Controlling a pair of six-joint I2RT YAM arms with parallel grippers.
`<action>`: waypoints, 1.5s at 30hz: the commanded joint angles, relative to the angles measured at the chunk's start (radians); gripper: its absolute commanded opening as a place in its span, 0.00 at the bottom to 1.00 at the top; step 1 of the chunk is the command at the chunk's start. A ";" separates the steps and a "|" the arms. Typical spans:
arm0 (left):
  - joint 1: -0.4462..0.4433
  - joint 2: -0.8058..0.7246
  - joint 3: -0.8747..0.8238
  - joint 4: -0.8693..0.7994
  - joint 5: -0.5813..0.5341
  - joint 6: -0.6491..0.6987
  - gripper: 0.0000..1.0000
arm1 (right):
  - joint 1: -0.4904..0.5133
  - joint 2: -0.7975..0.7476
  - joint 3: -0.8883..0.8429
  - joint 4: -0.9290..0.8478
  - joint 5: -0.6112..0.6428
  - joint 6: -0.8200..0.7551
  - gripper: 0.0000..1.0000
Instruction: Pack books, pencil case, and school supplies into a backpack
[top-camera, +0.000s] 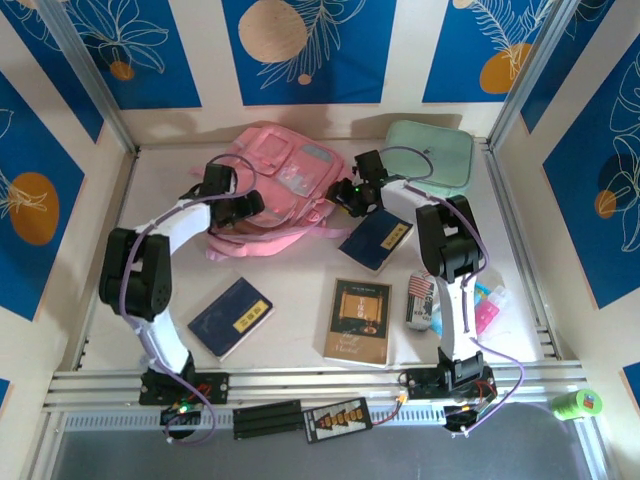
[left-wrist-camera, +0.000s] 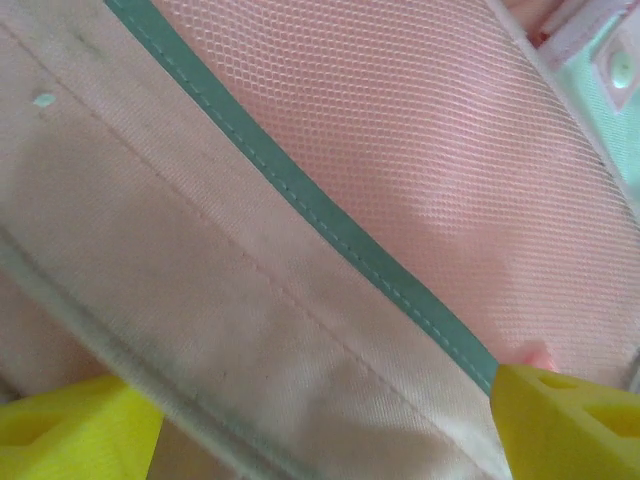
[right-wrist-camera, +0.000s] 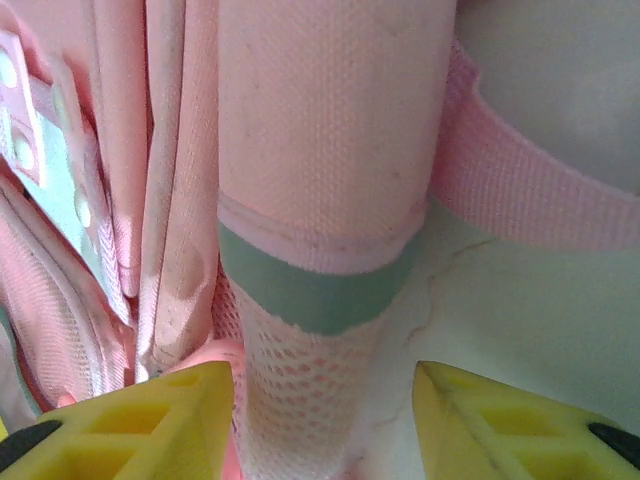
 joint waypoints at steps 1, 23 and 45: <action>-0.006 -0.144 -0.053 -0.061 0.004 0.022 0.85 | 0.004 0.032 0.026 -0.018 -0.041 0.036 0.47; -0.540 -0.206 -0.098 -0.095 -0.291 -0.191 0.60 | 0.064 -0.194 -0.092 0.098 -0.206 0.076 0.03; -0.582 -0.087 0.161 -0.231 -0.441 -0.235 0.37 | 0.074 -0.278 -0.065 0.175 -0.415 0.196 0.00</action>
